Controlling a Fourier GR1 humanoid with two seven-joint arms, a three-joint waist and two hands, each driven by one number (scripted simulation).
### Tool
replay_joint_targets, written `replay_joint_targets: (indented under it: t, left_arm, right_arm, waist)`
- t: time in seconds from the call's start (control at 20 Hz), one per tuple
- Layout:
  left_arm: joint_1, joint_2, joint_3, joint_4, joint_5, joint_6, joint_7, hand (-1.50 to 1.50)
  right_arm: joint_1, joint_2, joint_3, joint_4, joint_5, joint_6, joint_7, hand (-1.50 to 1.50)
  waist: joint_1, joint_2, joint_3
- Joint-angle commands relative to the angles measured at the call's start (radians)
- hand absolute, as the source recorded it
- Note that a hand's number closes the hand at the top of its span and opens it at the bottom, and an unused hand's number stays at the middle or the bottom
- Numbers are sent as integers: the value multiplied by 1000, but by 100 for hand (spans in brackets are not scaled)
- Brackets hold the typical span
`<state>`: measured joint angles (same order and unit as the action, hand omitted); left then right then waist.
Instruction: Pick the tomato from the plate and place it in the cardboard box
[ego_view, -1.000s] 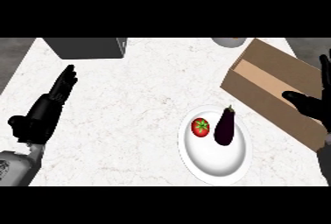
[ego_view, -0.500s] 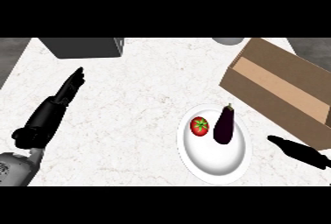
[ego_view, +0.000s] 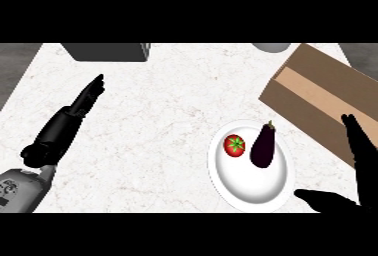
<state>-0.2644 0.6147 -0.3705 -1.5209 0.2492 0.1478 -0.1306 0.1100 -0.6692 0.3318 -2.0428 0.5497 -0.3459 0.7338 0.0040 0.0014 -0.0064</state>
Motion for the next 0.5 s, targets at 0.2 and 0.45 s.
replay_joint_targets:
  t: [0.2, 0.45]
  left_arm:
    - [-11, -29, -15, 34, -32, -30, -31, 0]
    - [-34, -71, -23, 52, -50, -10, -17, 0]
  right_arm:
    - [-312, 66, 170, -25, -27, 401, 444, -150]
    - [-500, 218, 254, 102, -27, 510, 639, -150]
  waist:
    - [35, 5, 2]
    - [40, 5, 1]
